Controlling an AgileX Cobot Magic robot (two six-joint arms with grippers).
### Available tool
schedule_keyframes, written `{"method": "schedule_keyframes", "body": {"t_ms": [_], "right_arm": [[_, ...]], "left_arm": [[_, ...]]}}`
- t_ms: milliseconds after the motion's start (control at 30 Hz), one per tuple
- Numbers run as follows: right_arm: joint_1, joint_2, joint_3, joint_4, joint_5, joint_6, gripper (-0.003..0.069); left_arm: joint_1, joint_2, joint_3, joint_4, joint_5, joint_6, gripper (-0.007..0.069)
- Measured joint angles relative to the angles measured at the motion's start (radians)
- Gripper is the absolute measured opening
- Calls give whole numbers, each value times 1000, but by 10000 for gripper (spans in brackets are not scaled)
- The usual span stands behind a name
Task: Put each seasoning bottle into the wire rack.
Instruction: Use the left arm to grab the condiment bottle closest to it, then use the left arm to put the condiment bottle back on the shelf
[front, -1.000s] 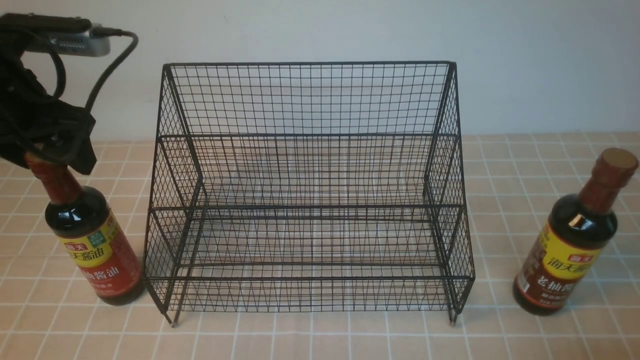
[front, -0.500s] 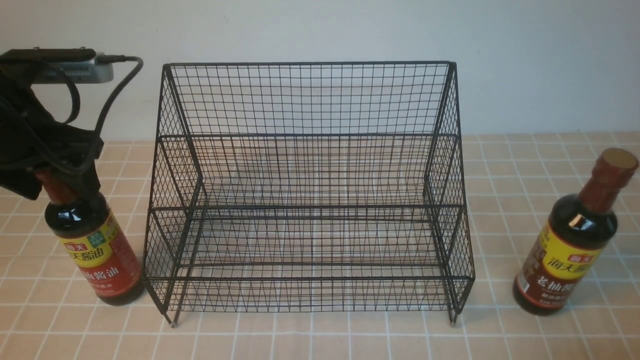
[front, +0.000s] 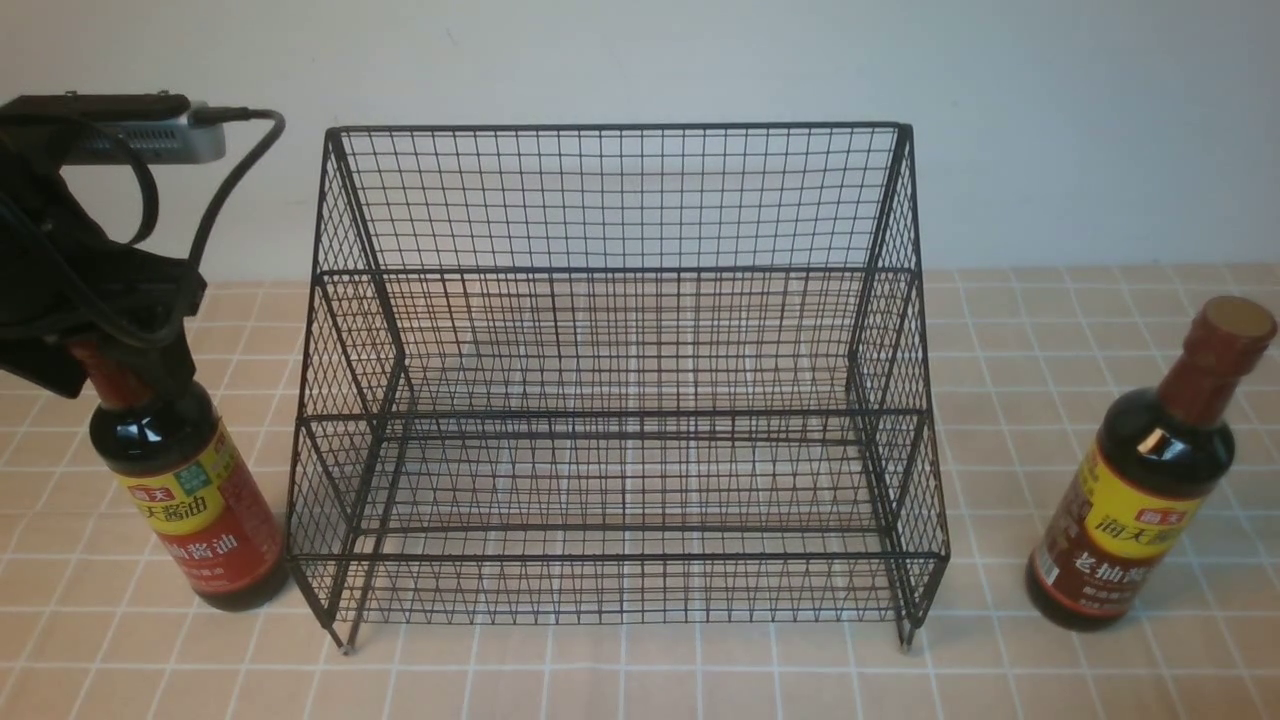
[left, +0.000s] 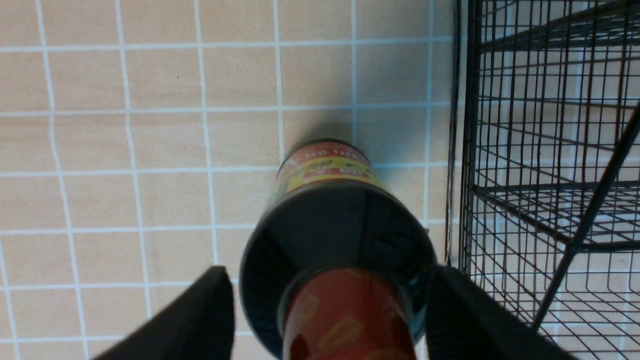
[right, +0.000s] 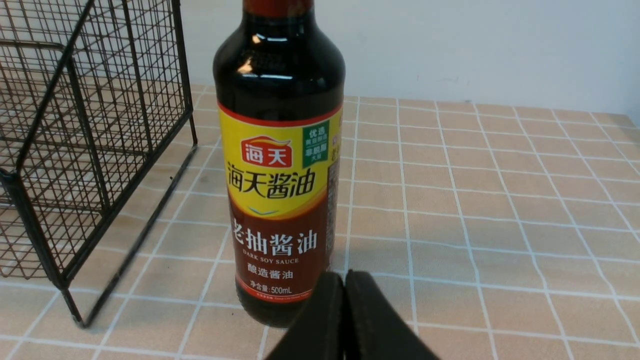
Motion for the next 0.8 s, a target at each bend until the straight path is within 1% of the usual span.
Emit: {"method": "schedule_keyframes", "body": {"t_ms": [67,100,500,800], "right_arm": [[0,0,0,0,0,0,-14],[0,0,0,0,0,0,-14],[0,0,0,0,-1,0,-14],[0,0,0,0,-3,0,-14]], "left_arm": [[0,0,0,-5,0,0,308],[-1,0,0,-6,0,0,274],[-10,-11,0,-1,3,0,277],[-40,-110,-40,3,12,-8,277]]}}
